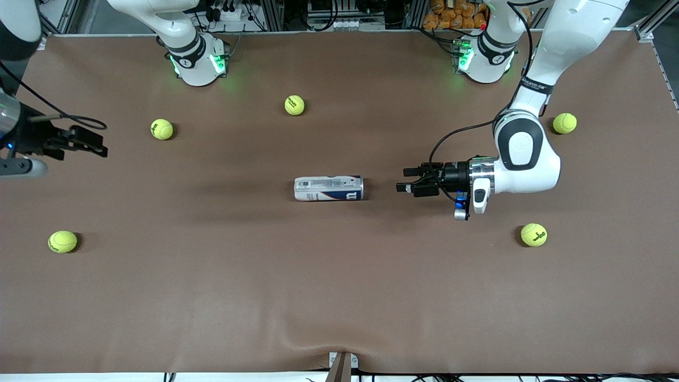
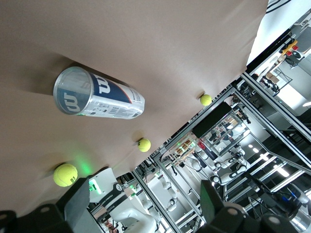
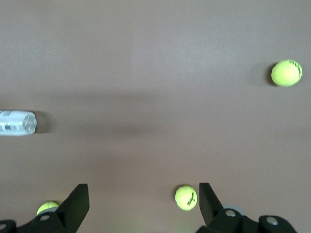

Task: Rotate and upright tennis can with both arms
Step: 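Withdraw the right gripper while the left gripper reaches toward the can's open end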

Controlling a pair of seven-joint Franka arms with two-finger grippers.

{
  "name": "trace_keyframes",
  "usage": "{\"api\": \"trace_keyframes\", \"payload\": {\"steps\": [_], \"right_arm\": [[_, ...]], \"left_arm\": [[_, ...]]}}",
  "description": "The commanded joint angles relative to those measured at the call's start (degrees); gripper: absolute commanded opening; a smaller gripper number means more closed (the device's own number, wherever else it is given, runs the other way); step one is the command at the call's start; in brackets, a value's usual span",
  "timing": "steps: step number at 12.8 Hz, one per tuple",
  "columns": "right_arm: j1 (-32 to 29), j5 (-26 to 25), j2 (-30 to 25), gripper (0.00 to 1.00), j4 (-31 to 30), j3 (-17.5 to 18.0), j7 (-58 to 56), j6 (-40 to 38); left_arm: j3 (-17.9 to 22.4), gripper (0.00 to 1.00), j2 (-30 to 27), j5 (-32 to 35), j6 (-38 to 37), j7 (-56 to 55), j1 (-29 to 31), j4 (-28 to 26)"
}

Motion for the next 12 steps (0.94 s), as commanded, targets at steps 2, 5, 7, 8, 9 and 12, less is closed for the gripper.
{"api": "trace_keyframes", "payload": {"steps": [2, 5, 7, 8, 9, 12], "right_arm": [[-1.1, 0.9, -5.3, 1.00, -1.9, 0.6, 4.0, -2.9], [-1.2, 0.4, -5.2, 1.00, -1.3, 0.4, 6.0, -3.2], [-1.3, -2.7, -4.5, 1.00, 1.3, 0.5, 5.4, -3.0], [-0.9, -4.3, -4.4, 1.00, 2.4, 0.6, 5.5, -3.3], [-0.8, -4.9, -4.5, 1.00, 2.2, 0.6, 5.5, -4.2], [-3.3, -4.0, -2.7, 1.00, 2.8, 0.3, 5.2, -2.5]], "left_arm": [[-0.4, 1.00, 2.9, -2.3, -0.2, 9.1, 0.9, -1.5], [-0.5, 1.00, 7.5, -6.0, -0.3, 20.7, 0.9, -1.4], [-0.5, 1.00, 10.8, -8.5, -0.3, 28.1, 0.6, -0.6], [-0.5, 1.00, 11.8, -8.8, -0.3, 29.0, 0.2, 0.1], [-0.5, 1.00, 13.0, -10.2, -0.3, 29.2, -0.4, 1.1], [-0.5, 1.00, 17.3, -16.2, -0.2, 36.0, -2.7, 2.9]]}}
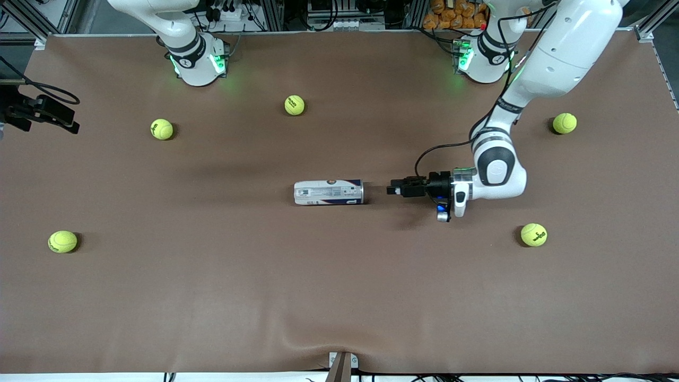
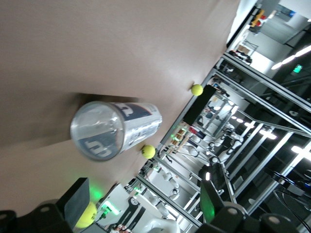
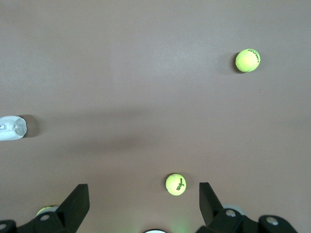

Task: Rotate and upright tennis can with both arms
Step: 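Grasp the lying can at its open end with the left gripper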

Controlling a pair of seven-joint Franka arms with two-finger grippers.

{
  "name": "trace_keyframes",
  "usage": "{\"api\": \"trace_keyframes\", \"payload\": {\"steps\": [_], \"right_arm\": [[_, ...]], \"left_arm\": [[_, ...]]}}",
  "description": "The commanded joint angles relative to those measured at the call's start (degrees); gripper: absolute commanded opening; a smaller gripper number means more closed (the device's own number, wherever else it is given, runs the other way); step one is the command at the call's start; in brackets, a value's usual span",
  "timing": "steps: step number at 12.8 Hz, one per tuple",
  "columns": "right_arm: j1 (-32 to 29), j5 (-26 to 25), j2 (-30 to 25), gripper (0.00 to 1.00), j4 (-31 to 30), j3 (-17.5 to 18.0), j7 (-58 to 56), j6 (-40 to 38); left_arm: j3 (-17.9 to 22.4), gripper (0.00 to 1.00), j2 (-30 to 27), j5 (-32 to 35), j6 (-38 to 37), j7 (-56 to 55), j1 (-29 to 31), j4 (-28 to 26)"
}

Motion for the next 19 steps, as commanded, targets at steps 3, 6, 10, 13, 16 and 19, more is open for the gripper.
{"api": "trace_keyframes", "payload": {"steps": [3, 6, 10, 13, 16, 19], "right_arm": [[-4.4, 0.2, 2.4, 1.00, 1.0, 0.7, -5.2, 0.2], [-4.2, 3.4, 2.5, 1.00, 0.9, 0.7, -4.7, 1.4], [-3.4, 3.5, 2.5, 1.00, 1.3, 1.0, -4.7, 1.2], [-3.4, 3.6, 2.6, 1.00, 1.3, 1.0, -4.7, 1.5], [-3.3, 3.6, 2.6, 1.00, 1.3, 1.0, -4.7, 1.4], [-3.4, 3.6, 2.6, 1.00, 1.3, 1.0, -4.7, 1.4]], "left_arm": [[-0.1, 1.00, 5.7, -5.8, 0.2, 8.1, -2.9, 4.2], [-0.1, 0.94, 6.5, -6.9, 0.4, 10.4, -3.6, 5.0], [0.0, 0.82, 9.6, -9.5, 1.6, 13.5, -5.5, 7.8], [0.0, 0.78, 9.8, -9.6, 2.7, 13.7, -6.1, 7.7], [0.0, 0.65, 10.2, -9.6, 2.7, 14.3, -6.7, 7.8], [0.1, 0.50, 10.3, -11.3, 4.2, 14.4, -8.9, 7.8]]}}
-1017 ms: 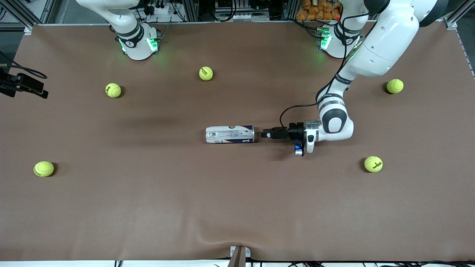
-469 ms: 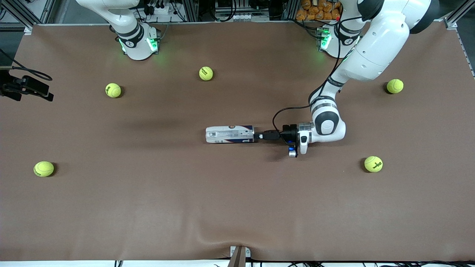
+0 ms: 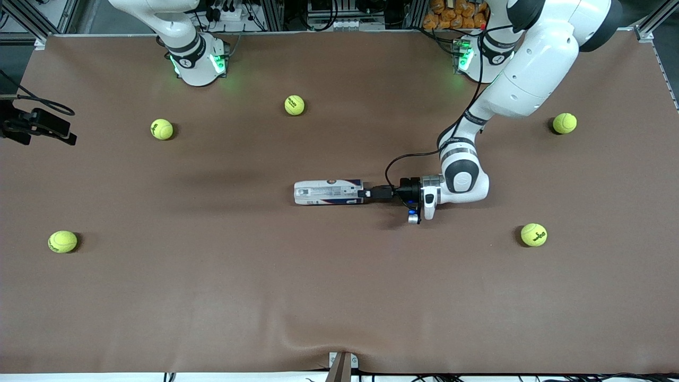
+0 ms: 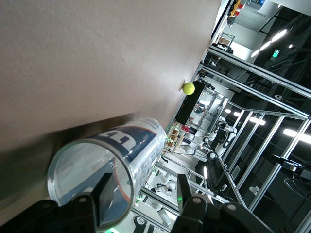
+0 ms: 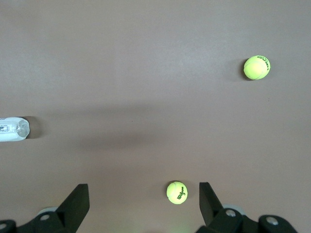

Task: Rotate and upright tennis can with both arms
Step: 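Grasp the lying can at its open end with the left gripper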

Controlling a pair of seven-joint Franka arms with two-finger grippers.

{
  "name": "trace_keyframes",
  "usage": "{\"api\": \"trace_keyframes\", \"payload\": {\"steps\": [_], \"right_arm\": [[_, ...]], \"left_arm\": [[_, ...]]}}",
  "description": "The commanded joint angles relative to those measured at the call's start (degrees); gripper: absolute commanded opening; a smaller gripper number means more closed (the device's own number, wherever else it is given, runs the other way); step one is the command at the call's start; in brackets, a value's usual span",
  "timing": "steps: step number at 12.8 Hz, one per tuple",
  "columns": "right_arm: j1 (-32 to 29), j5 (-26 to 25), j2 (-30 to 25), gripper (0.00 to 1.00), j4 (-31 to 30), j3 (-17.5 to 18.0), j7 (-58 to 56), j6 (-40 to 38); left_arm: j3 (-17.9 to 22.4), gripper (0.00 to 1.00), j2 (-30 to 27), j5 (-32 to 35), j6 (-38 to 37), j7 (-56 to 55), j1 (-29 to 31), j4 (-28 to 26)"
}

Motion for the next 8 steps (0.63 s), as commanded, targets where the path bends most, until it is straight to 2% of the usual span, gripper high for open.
{"api": "trace_keyframes", "payload": {"steps": [1, 3, 5, 8], "right_arm": [[-0.1, 1.0, 0.3, 1.00, 1.0, 0.0, -0.5, -0.3], [0.0, 1.0, 0.3, 1.00, 1.0, 0.0, -0.5, -0.4], [0.0, 1.0, 0.3, 1.00, 1.0, 0.0, -0.5, -0.5], [-0.1, 1.0, 0.3, 1.00, 1.0, 0.0, -0.5, -0.4]], "left_arm": [[0.1, 0.41, 0.8, -2.8, 2.0, 2.1, -1.9, 1.0], [0.2, 0.23, 1.3, -4.0, 2.2, 2.1, -3.2, 1.7], [0.2, 0.00, 1.0, -3.8, 3.4, 1.8, -3.1, 2.2], [0.3, 0.00, 0.7, -3.5, 6.6, 0.4, -3.3, 4.5]]}}
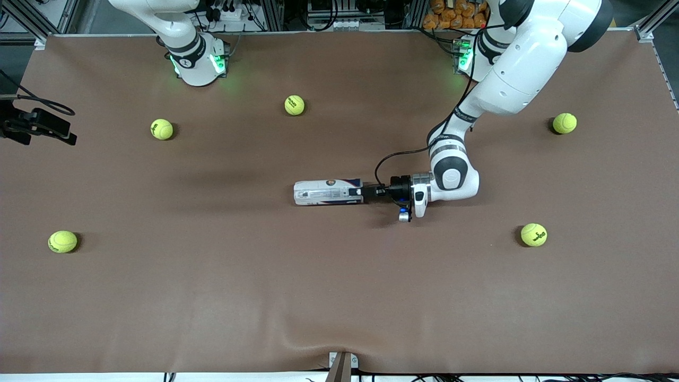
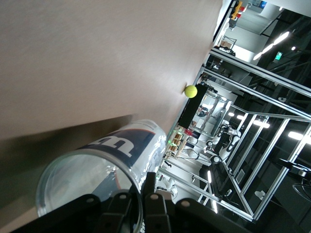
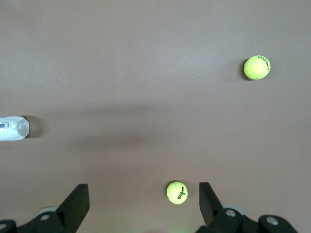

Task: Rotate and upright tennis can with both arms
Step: 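Grasp the lying can at its open end with the left gripper, then lift and rotate the can upright with the left gripper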

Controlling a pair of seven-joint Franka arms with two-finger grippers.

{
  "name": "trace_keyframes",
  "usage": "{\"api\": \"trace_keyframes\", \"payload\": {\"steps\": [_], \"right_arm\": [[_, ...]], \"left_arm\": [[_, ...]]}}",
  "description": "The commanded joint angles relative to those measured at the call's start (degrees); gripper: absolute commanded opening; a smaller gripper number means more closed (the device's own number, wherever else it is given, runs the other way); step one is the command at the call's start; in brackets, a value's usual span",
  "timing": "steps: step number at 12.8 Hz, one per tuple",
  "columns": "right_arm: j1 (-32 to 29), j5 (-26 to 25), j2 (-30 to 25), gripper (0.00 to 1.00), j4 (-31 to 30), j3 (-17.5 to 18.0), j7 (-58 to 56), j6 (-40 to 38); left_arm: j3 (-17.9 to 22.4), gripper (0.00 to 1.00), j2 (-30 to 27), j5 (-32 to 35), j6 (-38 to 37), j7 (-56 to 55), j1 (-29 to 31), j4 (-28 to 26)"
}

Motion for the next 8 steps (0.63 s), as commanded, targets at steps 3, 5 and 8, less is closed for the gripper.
{"api": "trace_keyframes", "payload": {"steps": [3, 5, 8], "right_arm": [[-0.1, 0.9, 0.3, 1.00, 1.0, -0.1, -0.5, -0.5], [0.0, 0.9, 0.3, 1.00, 1.0, -0.1, -0.5, -0.4], [0.0, 0.9, 0.3, 1.00, 1.0, -0.1, -0.5, -0.5]], "left_arm": [[0.5, 0.00, -0.6, 1.4, 8.4, -7.3, -2.1, 6.0], [0.4, 0.00, -1.9, 7.8, 12.0, -18.7, -2.5, 8.9], [0.4, 0.00, -3.8, 19.4, 17.0, -35.6, -4.5, 11.4]]}}
